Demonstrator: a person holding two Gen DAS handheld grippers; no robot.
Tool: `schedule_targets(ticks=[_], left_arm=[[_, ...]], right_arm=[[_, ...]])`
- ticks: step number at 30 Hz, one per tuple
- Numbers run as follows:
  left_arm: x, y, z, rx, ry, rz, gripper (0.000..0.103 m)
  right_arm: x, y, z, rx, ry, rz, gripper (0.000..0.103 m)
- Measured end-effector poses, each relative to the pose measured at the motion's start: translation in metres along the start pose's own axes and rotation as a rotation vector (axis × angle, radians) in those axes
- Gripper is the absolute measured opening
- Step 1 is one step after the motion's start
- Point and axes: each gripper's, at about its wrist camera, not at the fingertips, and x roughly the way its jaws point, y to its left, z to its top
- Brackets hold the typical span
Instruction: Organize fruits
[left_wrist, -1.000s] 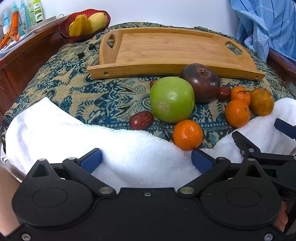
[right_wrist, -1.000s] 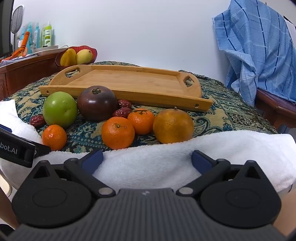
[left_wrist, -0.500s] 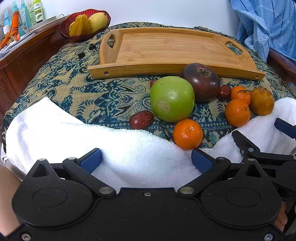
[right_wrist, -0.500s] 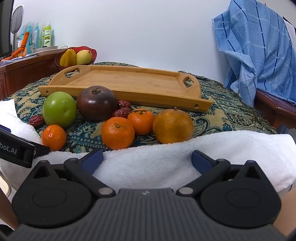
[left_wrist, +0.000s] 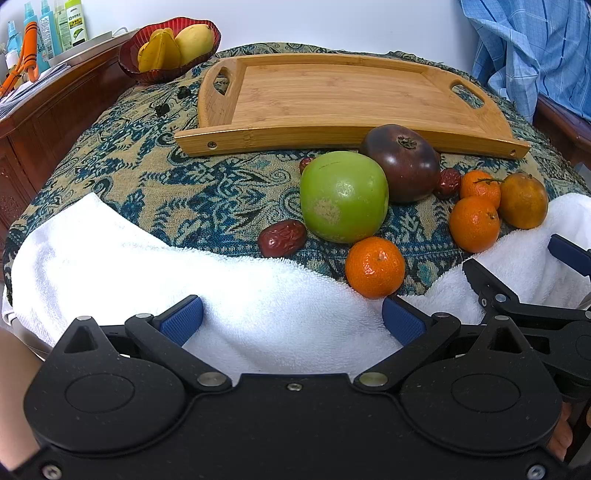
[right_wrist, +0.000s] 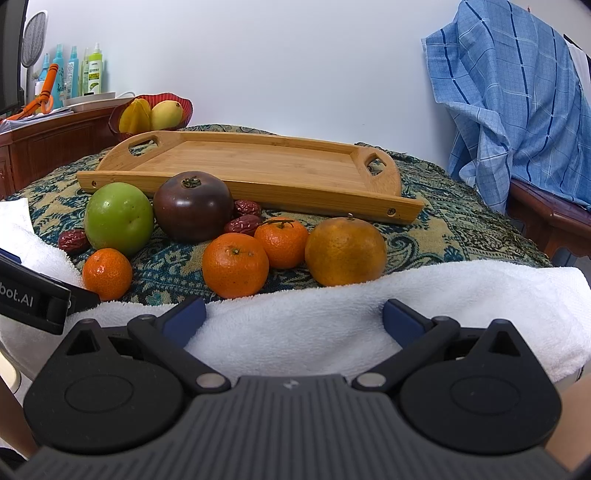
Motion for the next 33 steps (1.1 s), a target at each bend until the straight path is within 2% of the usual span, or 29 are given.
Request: schedule_targets(ticks=[33], left_arm=[[-0.0041,0.0003,-0.0004,0.001,0.006,0.002,0.103]], right_arm=[[-0.0006,0.0008,-0.0010,-0.001,-0.007,-0.002,0.103]])
